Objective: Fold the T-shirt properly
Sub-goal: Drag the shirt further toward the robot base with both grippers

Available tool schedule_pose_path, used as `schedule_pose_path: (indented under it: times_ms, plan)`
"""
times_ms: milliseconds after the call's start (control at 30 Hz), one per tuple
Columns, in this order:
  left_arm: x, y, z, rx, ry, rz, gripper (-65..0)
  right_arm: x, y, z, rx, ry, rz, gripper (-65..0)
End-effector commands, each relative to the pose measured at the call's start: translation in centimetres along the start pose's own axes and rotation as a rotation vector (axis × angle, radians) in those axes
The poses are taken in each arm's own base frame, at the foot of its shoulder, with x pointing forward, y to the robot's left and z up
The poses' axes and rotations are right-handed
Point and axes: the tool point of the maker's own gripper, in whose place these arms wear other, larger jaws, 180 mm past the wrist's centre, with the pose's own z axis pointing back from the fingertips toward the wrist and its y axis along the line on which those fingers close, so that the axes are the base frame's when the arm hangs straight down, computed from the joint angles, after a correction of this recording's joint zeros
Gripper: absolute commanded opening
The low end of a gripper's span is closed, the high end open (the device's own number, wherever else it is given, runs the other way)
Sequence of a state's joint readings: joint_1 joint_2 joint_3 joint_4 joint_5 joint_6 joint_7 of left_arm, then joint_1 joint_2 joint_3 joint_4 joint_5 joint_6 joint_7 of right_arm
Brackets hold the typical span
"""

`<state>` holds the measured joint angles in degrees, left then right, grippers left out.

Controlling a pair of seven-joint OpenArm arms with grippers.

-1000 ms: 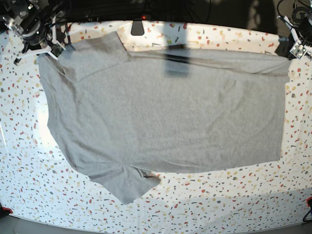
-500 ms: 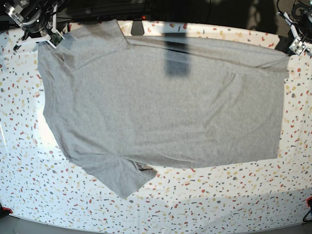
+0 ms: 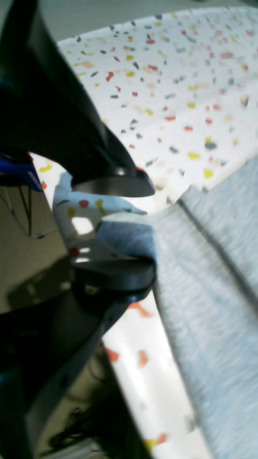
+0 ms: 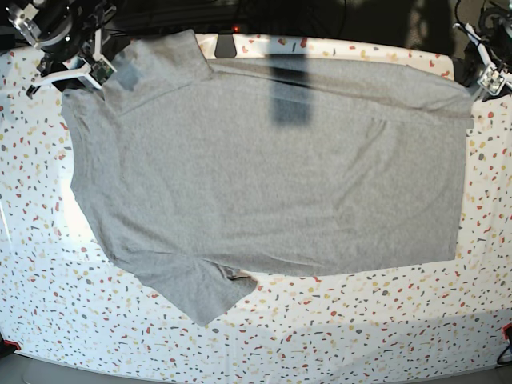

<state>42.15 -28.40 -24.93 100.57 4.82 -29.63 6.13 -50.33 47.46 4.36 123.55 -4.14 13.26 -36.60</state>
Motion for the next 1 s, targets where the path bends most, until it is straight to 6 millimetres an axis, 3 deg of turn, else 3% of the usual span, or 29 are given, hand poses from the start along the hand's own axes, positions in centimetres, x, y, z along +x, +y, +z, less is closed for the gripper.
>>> schedule_pose_path:
  times_ms: [0,167,333,467,533,733,967]
  plan:
    - [1.0,1.2,0.2,0.032,-0.035,-0.010,-37.3,1.3,-0.9,0.4,-0.026,-0.051,0.007,-38.6]
    - [2.3,1.7,-0.2,0.053,-0.086,0.040,-37.3,3.1,-0.9,0.7,-0.027,-0.140,0.007,-38.6]
    - [3.5,1.7,-0.8,0.075,-0.132,0.090,-37.3,2.8,-0.7,0.7,-0.016,-0.127,0.018,-38.6]
    - [3.8,1.8,-1.1,0.085,-0.138,0.104,-37.3,2.3,1.1,0.7,0.079,-0.101,0.098,-38.6]
    - [3.2,2.0,-1.2,0.100,-0.102,0.099,-37.3,1.8,1.8,0.7,0.116,-0.078,0.131,-38.6]
    - [-1.4,2.8,-0.9,0.149,0.157,0.010,-37.3,1.9,1.8,0.7,0.116,-0.085,0.169,-38.6]
    - [-2.9,3.5,-0.4,0.178,0.257,-0.108,-37.3,2.2,1.9,0.8,0.118,-0.103,0.166,-38.6]
